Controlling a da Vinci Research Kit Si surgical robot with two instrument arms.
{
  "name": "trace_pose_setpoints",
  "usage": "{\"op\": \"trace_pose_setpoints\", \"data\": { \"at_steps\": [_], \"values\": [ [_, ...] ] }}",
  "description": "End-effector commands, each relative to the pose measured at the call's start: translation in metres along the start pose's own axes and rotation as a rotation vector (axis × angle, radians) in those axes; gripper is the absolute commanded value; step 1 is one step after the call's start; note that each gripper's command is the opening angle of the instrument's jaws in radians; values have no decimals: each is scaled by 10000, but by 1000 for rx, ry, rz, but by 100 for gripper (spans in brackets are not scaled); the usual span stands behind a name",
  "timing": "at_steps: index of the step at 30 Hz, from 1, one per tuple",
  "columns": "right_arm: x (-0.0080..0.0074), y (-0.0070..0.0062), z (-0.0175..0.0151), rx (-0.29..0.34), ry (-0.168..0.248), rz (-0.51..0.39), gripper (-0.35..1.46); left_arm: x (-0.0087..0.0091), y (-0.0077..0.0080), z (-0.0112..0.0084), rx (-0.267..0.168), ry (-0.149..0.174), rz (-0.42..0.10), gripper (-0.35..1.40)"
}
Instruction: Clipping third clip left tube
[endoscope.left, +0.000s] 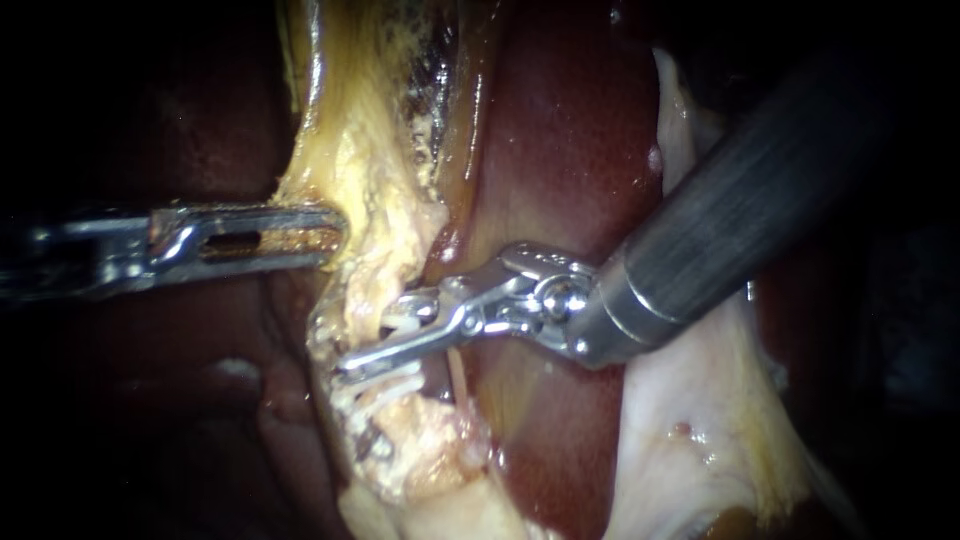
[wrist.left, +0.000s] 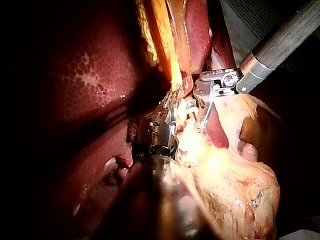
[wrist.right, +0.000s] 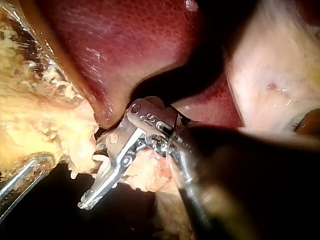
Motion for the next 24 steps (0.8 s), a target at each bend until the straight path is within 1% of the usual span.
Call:
{"op": "trace_pose_setpoints", "data": {
  "at_steps": [1, 5, 7, 8, 10, 12, 18, 24],
  "values": [
    [1, -1, 0, -4, 1, 6, 47, 0, 0, -1, -1, 0, 0, -35],
    [1, -1, 1, -7, 4, 12, 44, 0, 0, 0, -1, 0, 0, -35],
    [1, -1, 1, -7, 3, 12, 38, 0, 0, 0, -1, 0, 0, -35],
    [1, -1, 0, -7, 3, 12, 29, 0, 0, 0, -1, 0, 0, -35],
    [0, -2, -3, -12, 6, 13, -9, 0, -1, -1, -1, 0, 0, -35],
    [-1, -2, -5, -23, 18, 14, -35, 0, -1, -1, -1, 0, 0, -35],
    [0, 3, -13, -44, 35, 15, -35, 0, -1, -1, -1, 0, 0, -35],
    [-1, 3, -14, -45, 37, 15, -35, 0, -1, -1, -1, 0, 0, -35]
  ]
}}
